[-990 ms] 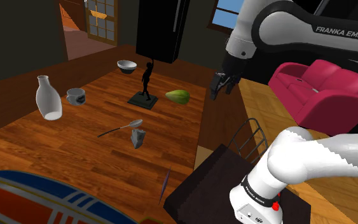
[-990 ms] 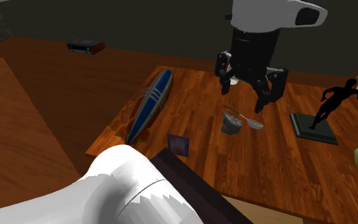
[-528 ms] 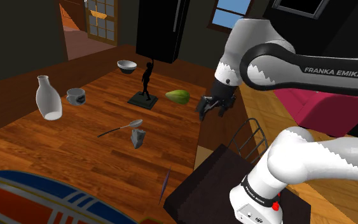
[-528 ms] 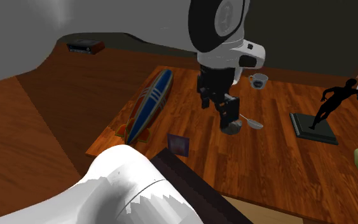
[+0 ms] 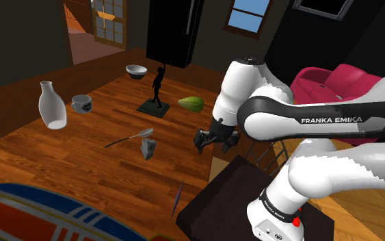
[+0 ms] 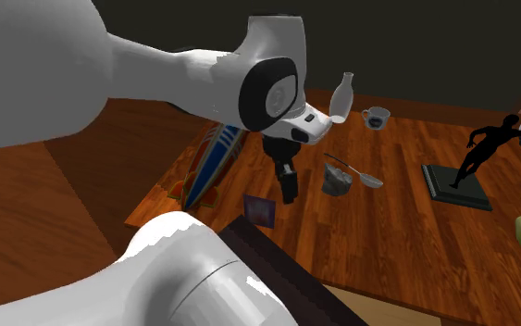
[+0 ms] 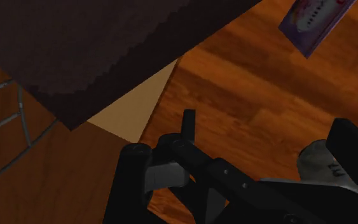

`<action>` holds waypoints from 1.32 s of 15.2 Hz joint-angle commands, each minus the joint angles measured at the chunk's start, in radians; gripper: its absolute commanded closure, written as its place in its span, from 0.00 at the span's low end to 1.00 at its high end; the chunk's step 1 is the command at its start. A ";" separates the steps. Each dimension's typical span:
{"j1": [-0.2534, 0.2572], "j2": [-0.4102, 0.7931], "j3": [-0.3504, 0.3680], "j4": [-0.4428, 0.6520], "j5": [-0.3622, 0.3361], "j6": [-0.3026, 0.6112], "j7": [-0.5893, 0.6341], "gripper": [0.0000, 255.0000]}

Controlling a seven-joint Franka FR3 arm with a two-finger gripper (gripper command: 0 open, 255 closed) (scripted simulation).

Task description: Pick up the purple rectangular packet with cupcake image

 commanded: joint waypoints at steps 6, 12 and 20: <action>-0.071 0.270 0.283 0.008 0.119 0.287 0.349 0.00; -0.336 0.555 0.597 0.081 0.015 0.524 0.685 0.00; -0.704 0.734 0.913 0.070 -0.256 0.690 0.890 0.00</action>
